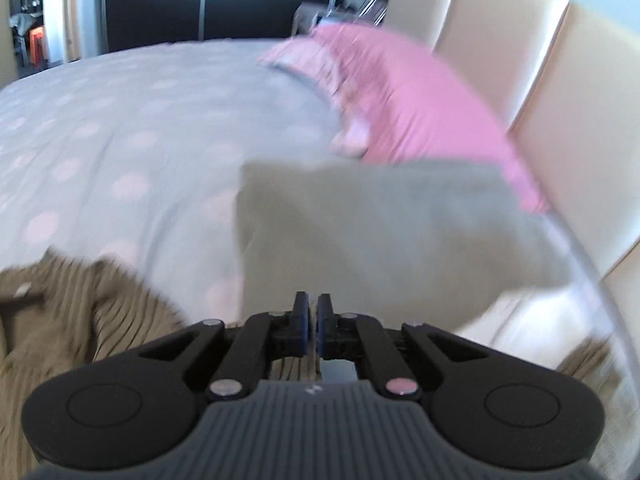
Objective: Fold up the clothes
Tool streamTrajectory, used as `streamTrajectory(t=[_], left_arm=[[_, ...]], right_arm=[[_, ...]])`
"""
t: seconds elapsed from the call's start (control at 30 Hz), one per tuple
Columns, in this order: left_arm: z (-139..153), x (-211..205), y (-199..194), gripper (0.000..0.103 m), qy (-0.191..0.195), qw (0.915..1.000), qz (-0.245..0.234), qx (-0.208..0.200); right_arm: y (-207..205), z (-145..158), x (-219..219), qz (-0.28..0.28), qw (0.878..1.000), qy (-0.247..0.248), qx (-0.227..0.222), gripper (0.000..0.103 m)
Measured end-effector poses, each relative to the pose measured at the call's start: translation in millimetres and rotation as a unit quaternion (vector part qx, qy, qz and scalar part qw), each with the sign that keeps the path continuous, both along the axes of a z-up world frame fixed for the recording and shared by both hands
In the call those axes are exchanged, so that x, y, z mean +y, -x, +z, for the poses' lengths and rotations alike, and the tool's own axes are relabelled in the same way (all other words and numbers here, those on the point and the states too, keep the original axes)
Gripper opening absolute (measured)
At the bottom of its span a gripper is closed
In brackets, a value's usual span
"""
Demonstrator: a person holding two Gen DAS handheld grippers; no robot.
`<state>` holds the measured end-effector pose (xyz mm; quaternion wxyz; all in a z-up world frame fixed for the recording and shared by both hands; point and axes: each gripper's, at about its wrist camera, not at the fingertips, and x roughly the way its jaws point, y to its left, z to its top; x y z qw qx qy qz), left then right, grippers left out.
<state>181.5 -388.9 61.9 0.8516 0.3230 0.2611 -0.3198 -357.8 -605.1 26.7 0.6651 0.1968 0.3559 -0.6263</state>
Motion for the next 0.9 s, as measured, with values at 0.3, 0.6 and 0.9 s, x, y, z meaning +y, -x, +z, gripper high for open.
streamTrajectory(t=[0.3,0.6,0.9], left_arm=[[-33.5,-9.8,-67.1,0.0,-0.086,0.9908,0.078,-0.07],[-59.2,-8.3,-68.4,0.007,-0.059,0.9969,-0.031,0.041],[-76.5,-60.9,-8.4,0.015,-0.026,0.9777,-0.144,0.151]], right_arm=[[48.4,-15.3,-65.7,-0.102,0.993,0.02,0.065,0.004],[57.1,-76.5,-90.8,-0.113,0.99,-0.028,0.085,0.015],[3.8,-45.7,-79.7,-0.048,0.997,0.062,0.019,0.033]])
